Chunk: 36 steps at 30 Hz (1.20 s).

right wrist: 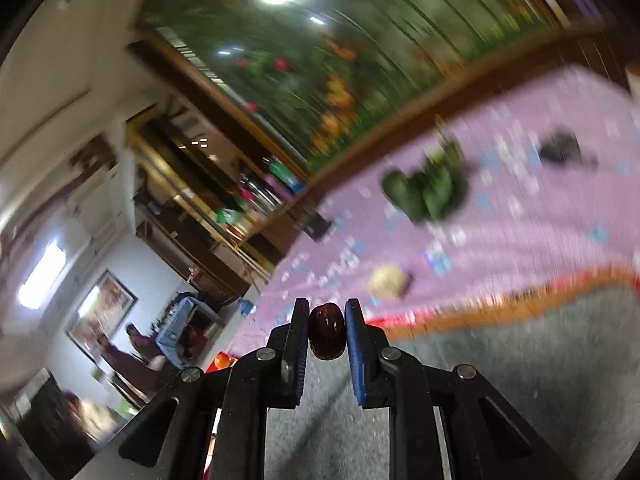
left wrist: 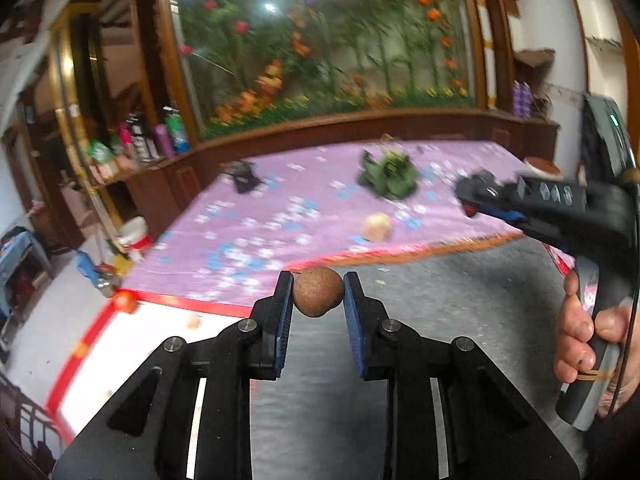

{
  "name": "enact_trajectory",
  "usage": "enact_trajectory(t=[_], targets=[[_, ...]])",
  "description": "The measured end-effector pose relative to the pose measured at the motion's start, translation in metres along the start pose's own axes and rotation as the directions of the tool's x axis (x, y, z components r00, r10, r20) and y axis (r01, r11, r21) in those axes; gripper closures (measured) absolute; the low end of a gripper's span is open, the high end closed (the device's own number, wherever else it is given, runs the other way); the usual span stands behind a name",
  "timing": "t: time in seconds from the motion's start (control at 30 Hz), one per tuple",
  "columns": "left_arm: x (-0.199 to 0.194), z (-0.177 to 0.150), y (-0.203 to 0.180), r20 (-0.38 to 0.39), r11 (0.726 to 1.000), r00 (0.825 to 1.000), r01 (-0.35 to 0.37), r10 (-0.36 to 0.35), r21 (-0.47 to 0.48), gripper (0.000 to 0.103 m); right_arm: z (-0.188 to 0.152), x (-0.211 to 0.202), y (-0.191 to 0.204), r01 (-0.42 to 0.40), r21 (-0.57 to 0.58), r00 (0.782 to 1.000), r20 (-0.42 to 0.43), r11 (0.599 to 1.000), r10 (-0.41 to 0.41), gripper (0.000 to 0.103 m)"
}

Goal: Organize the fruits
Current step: 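Grasp a brown ball with the left gripper while the right gripper grasps a red date, then carry the brown ball and red date over the white tray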

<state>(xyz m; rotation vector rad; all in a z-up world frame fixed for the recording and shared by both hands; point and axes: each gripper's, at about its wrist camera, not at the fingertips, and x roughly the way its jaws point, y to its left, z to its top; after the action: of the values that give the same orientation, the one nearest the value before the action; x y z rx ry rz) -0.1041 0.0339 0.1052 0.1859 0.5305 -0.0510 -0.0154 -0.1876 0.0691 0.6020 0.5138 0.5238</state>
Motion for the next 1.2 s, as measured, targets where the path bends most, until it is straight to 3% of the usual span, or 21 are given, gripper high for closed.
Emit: enact_trajectory(t=[0.1,0.23,0.47,0.6,0.8,1.2], targets=[[-0.02,0.0,0.029,0.035,0.998,0.999,-0.039,0.04,-0.045,0.079,-0.009,0.002,0.011,0.032,-0.062,0.999,-0.003,0.998,-0.032,0.086],[-0.042,-0.006,0.061,0.073,0.992,0.994,-0.08,0.087,-0.094,0.079,-0.023,0.009,0.016,0.035,-0.004,0.998,-0.054,0.999,-0.036,0.086],[-0.06,-0.019,0.096,0.106,0.983,0.987,-0.1,0.117,-0.157,0.079,-0.052,0.005,0.095,-0.12,-0.053,0.991,-0.072,0.991,0.116,0.086],[-0.063,-0.028,0.115,0.1,0.976,0.986,-0.11,0.131,-0.189,0.079,-0.076,0.013,0.145,-0.185,-0.107,0.979,-0.102,0.977,0.174,0.086],[-0.061,-0.043,0.149,0.076,0.959,0.985,-0.135,0.158,-0.249,0.079,-0.106,0.035,0.189,-0.23,-0.135,0.964,-0.167,0.964,0.206,0.086],[-0.044,-0.064,0.191,0.012,0.937,0.985,-0.158,0.17,-0.311,0.079,-0.145,0.086,0.22,-0.253,-0.182,0.936,-0.294,0.95,0.193,0.086]])
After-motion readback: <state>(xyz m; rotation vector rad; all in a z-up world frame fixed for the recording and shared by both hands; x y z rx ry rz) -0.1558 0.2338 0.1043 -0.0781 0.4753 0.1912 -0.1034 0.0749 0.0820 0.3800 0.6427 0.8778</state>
